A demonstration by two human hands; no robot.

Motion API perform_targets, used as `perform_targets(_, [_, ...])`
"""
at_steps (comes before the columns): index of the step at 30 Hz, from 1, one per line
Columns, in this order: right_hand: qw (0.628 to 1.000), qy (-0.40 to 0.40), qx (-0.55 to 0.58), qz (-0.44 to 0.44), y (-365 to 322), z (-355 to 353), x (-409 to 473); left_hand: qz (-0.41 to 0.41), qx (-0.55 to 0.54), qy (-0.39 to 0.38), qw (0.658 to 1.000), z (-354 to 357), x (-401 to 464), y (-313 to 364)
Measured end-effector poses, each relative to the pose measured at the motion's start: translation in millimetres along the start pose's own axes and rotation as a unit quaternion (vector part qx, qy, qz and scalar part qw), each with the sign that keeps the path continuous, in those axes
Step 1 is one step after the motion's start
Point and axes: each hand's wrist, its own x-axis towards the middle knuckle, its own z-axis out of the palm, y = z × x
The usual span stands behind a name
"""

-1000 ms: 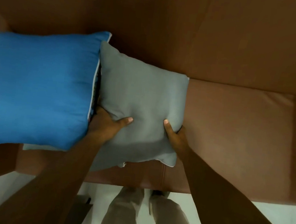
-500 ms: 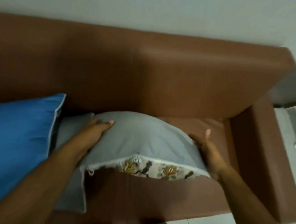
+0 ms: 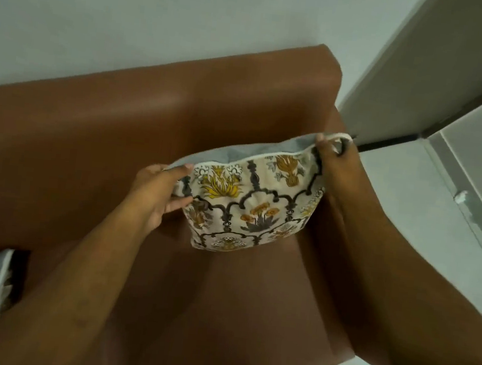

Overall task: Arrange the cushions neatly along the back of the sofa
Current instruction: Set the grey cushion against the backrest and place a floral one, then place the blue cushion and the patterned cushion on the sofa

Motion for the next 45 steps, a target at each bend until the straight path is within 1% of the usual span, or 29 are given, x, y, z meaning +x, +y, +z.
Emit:
perform_targets(2, [0.998, -0.002, -0.07, -0.006, 15, -1, 30, 0.032, 0.007, 0.067, 0.997, 27, 13, -9])
perform_targets(3, [0.996, 0.001, -0.09, -0.008, 22, -2, 43, 0.048, 0.005, 0.083, 0.995, 35, 18, -11])
perform_targets(6, [0.992, -0.006, -0.121, -0.028, 27, -6, 66, 0.068, 0.012, 0.106, 0.992, 42, 27, -11])
perform_targets(8, [0.991, -0.001, -0.129, -0.028, 17, -3, 58, 0.067, 0.022, 0.105, 0.992, 34, 28, -8])
perform_targets(9, [0.991, 0.012, -0.129, -0.027, 16, -2, 51, 0.066, 0.028, 0.095, 0.993, 29, 27, -8])
perform_targets(11, [0.987, 0.075, -0.134, -0.042, 17, 1, 27, 0.067, 0.041, 0.081, 0.994, 15, 20, -11])
perform_targets(13, [0.979, 0.145, -0.124, -0.076, 14, 15, -20, 0.07, 0.054, 0.081, 0.993, -7, 9, -20])
perform_targets(14, [0.978, 0.155, -0.103, -0.093, 12, 25, -47, 0.071, 0.055, 0.087, 0.992, -17, 3, -26])
perform_targets(15, [0.982, 0.139, -0.08, -0.103, 9, 40, -75, 0.069, 0.058, 0.102, 0.991, -32, -3, -32])
perform_targets(16, [0.986, 0.105, -0.061, -0.111, 6, 56, -103, 0.068, 0.059, 0.117, 0.989, -48, -9, -38])
perform_targets(18, [0.991, 0.008, -0.04, -0.124, 4, 95, -154, 0.068, 0.06, 0.146, 0.985, -86, -23, -47])
perform_targets(20, [0.986, -0.103, -0.043, -0.12, 1, 133, -195, 0.073, 0.078, 0.174, 0.979, -130, -36, -54])
perform_targets(21, [0.979, -0.163, -0.05, -0.11, 0, 153, -215, 0.079, 0.086, 0.187, 0.975, -156, -43, -57])
perform_targets(23, [0.953, -0.287, -0.061, -0.077, -7, 195, -255, 0.096, 0.102, 0.211, 0.967, -217, -59, -62])
perform_targets(24, [0.938, -0.333, -0.064, -0.065, -6, 214, -270, 0.103, 0.115, 0.226, 0.962, -244, -65, -66])
perform_targets(26, [0.915, -0.391, -0.08, -0.05, -13, 258, -310, 0.116, 0.131, 0.281, 0.944, -315, -79, -75])
perform_targets(29, [0.891, -0.435, -0.117, -0.065, -15, 323, -375, 0.119, 0.147, 0.36, 0.914, -423, -95, -96])
perform_targets(31, [0.878, -0.457, -0.124, -0.072, -6, 374, -424, 0.098, 0.156, 0.403, 0.897, -502, -106, -115])
perform_targets(33, [0.868, -0.485, -0.107, 0.002, -9, 418, -474, 0.06, 0.17, 0.411, 0.894, -580, -116, -142])
perform_targets(35, [0.841, -0.523, -0.119, 0.068, -13, 452, -518, 0.043, 0.14, 0.396, 0.907, -636, -118, -173])
perform_targets(36, [0.835, -0.531, -0.117, 0.08, -12, 471, -538, 0.037, 0.118, 0.381, 0.916, -662, -118, -190])
perform_targets(37, [0.834, -0.531, -0.124, 0.085, -7, 488, -554, 0.019, 0.102, 0.361, 0.927, -679, -121, -205])
perform_targets(39, [0.843, -0.51, -0.147, 0.086, 2, 512, -574, -0.035, 0.081, 0.317, 0.944, -700, -119, -240])
perform_targets(41, [0.851, -0.489, -0.168, 0.092, 8, 523, -585, -0.043, 0.055, 0.275, 0.959, -710, -121, -271])
perform_targets(42, [0.853, -0.484, -0.173, 0.091, 8, 524, -587, -0.03, 0.037, 0.272, 0.961, -715, -120, -283])
perform_targets(45, [0.855, -0.472, -0.185, 0.107, 11, 519, -589, -0.058, -0.037, 0.314, 0.947, -715, -116, -299])
